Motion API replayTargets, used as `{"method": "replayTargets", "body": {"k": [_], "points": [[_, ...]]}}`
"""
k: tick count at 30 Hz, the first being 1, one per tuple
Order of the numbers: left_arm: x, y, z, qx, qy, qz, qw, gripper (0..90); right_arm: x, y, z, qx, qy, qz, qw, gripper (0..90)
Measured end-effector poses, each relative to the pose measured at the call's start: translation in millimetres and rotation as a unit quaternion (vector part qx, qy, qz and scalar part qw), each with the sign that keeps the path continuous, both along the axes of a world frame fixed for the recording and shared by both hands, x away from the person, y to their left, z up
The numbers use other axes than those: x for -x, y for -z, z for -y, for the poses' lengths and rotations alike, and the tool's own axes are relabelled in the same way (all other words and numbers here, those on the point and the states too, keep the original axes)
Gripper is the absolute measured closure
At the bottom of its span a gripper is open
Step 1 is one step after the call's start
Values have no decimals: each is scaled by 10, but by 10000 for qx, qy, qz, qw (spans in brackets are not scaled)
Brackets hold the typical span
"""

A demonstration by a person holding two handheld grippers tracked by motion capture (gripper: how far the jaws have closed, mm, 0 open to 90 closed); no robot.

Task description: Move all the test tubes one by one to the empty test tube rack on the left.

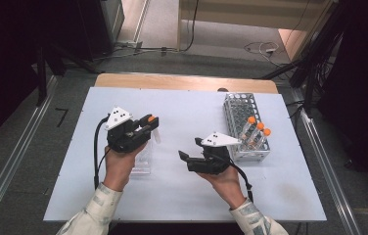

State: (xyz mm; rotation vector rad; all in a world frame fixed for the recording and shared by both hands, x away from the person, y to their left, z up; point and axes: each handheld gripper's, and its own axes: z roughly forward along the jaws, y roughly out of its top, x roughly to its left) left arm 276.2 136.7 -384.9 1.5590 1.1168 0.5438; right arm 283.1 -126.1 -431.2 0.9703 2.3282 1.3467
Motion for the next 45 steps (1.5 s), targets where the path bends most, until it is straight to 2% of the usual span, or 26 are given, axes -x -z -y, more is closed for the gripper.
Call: {"method": "replayTargets", "body": {"k": [4, 10, 19, 25, 31, 35, 40, 45], "points": [[0, -23, -41, -60, -89, 57, 9999, 694, -30, 8, 17, -1, 41, -39, 10000, 259], [-5, -31, -127, -15, -252, 105, 9996, 694, -14, 9, 27, -2, 45, -22, 10000, 259], [-5, 0, -195, -142, -419, 130, 9989, 694, -18, 12, 27, 7, 69, -24, 10000, 260], [-36, 67, -169, -223, -470, 107, 9986, 694, -16, 19, 26, 26, 74, -19, 10000, 260], [-48, 124, -121, -452, -548, 124, 9974, 694, -15, 26, 21, 39, 64, -22, 10000, 259], [-58, 170, -104, -487, -581, 105, 9971, 694, -15, 33, 13, 58, 59, -37, 10000, 260], [-52, 261, -60, -605, -649, 110, 9960, 694, -9, 30, 16, 52, 52, -34, 10000, 259], [-50, 366, -52, -652, -690, 19, 9955, 693, -8, 29, 19, 55, 39, -27, 10000, 259]]}}
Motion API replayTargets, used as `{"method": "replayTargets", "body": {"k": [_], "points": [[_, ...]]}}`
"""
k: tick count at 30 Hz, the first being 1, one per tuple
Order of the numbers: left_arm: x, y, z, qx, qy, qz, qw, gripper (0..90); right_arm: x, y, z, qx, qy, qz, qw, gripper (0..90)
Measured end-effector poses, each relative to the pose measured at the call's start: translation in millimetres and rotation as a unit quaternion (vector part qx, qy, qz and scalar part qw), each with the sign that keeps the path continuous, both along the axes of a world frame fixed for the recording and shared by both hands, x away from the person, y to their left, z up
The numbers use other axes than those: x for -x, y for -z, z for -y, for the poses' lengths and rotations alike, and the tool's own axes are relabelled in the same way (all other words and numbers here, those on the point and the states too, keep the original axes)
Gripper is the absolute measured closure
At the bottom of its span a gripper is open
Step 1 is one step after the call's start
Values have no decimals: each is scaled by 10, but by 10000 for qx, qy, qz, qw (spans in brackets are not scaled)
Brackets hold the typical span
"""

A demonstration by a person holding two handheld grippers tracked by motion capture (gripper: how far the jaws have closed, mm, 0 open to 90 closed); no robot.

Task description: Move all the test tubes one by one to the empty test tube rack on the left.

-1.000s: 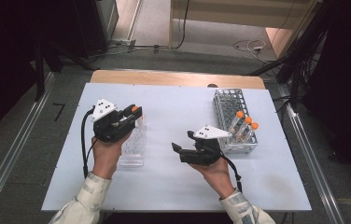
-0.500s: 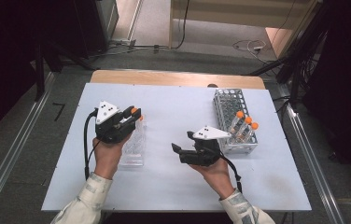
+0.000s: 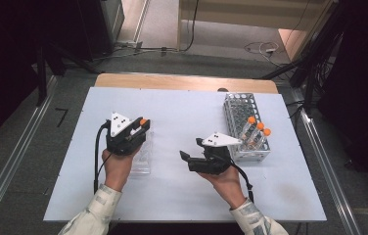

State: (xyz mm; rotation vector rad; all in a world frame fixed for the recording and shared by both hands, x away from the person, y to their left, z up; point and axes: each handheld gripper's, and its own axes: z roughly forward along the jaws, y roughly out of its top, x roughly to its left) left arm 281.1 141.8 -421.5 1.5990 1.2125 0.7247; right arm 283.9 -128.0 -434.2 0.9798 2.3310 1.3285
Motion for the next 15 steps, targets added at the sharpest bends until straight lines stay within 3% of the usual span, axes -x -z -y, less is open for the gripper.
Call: {"method": "replayTargets", "body": {"k": [8, 15], "points": [[-16, 104, 10, -11, -25, -111, 9999, 692, 6, 7, -11, 15, 1, -12, 10000, 260], [-5, 105, 7, 37, -14, -108, 9999, 649, 7, 8, -9, 19, -4, -13, 10000, 259]]}}
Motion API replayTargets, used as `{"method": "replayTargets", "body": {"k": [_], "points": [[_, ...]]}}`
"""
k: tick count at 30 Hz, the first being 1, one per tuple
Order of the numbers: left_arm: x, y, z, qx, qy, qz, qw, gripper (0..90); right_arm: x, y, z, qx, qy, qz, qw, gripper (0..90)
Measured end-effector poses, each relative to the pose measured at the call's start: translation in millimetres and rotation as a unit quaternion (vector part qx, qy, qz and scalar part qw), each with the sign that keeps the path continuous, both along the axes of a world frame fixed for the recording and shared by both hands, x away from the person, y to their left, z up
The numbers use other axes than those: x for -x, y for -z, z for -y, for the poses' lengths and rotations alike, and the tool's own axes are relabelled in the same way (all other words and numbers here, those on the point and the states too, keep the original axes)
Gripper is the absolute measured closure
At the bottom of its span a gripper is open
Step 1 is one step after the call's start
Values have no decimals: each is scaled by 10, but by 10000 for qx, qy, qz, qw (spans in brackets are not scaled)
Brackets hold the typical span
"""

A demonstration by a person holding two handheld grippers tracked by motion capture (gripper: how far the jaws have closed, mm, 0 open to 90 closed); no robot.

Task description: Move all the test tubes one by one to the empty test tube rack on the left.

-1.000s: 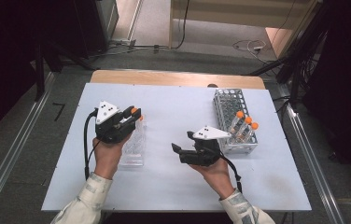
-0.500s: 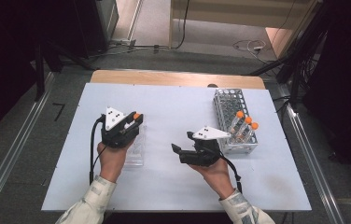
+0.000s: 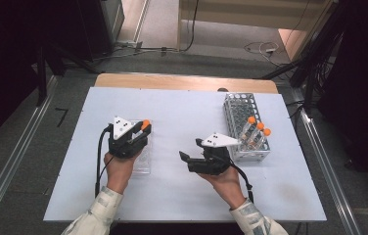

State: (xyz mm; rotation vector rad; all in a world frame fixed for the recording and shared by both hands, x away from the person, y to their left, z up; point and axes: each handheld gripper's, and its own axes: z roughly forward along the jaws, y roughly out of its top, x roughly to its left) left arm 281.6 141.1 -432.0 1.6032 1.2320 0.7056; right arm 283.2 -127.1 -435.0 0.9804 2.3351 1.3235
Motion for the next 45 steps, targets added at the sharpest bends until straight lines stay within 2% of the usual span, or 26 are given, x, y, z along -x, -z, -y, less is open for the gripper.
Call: {"method": "replayTargets", "body": {"k": [9, 13, 16, 19, 24, 32, 45], "points": [[70, -40, -55, 170, 46, -58, 9998, 541, 0, -7, 21, -6, 28, 13, 10000, 259], [128, -36, -86, 387, 87, -89, 9992, 477, -2, -12, 50, -4, 34, 9, 10000, 260], [163, -34, -112, 453, 105, -131, 9988, 425, -9, -11, 83, -4, 73, 22, 10000, 260], [190, -20, -123, 265, 111, -125, 9995, 357, -14, -18, 118, -7, 104, 40, 9999, 259], [224, 21, -172, 212, 16, -173, 9996, 294, -17, -38, 185, -34, 175, 52, 9998, 260], [287, -11, -239, 325, -40, -117, 9994, 279, -22, -73, 375, -54, 359, 93, 9993, 260], [314, -30, -270, 393, -55, -158, 9991, 217, 3, -129, 823, -164, 792, 152, 9966, 261]]}}
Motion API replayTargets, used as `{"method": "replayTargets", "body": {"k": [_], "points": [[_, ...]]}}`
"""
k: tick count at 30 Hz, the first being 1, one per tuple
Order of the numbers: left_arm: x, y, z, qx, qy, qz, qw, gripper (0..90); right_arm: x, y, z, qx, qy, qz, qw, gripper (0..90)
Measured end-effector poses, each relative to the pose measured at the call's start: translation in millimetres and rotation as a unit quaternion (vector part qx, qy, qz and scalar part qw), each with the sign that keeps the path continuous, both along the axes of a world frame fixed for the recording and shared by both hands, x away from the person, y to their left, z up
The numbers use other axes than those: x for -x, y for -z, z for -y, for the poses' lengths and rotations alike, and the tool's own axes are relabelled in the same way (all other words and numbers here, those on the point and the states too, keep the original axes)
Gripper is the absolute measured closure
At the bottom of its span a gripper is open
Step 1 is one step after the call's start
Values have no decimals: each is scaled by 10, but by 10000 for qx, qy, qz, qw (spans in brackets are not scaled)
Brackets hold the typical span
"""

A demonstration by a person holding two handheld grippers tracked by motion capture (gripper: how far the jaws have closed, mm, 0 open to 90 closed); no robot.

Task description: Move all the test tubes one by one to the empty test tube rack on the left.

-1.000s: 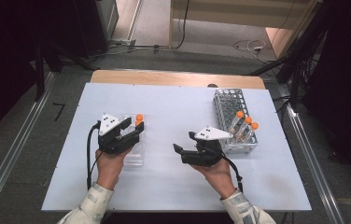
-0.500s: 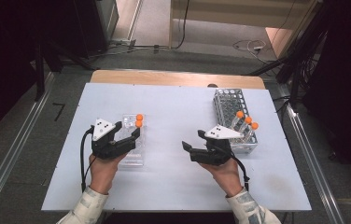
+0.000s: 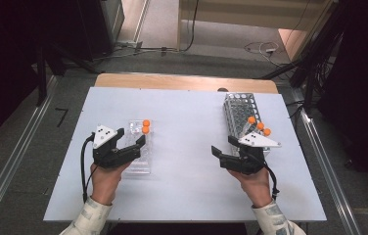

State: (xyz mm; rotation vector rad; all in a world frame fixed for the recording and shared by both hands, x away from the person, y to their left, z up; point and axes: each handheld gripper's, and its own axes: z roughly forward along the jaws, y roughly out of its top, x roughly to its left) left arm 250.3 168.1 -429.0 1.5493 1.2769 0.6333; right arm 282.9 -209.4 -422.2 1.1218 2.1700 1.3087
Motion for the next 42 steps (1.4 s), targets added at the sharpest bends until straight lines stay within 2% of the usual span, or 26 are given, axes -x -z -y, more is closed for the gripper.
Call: {"method": "replayTargets", "body": {"k": [10, 21, 26, 34, 37, 42], "points": [[2, 5, -22, 7, -30, -14, 10000, 217, 6, -29, 323, -35, 385, 47, 9992, 263], [7, 2, -23, 15, -34, 1, 10000, 217, 48, -28, 633, -3, 795, 103, 9968, 264], [9, 0, -23, 21, -38, 7, 10000, 218, 34, 0, 774, 90, 1078, 154, 9940, 266], [3, 7, -11, 20, -28, -1, 10000, 218, -51, 87, 960, 262, 1519, 234, 9878, 288], [4, 7, -5, 5, -20, -13, 10000, 218, -107, 147, 1000, 312, 1636, 219, 9858, 318], [1, 11, -2, -8, 3, -11, 10000, 218, -191, 216, 1035, 380, 1749, 250, 9835, 417]]}}
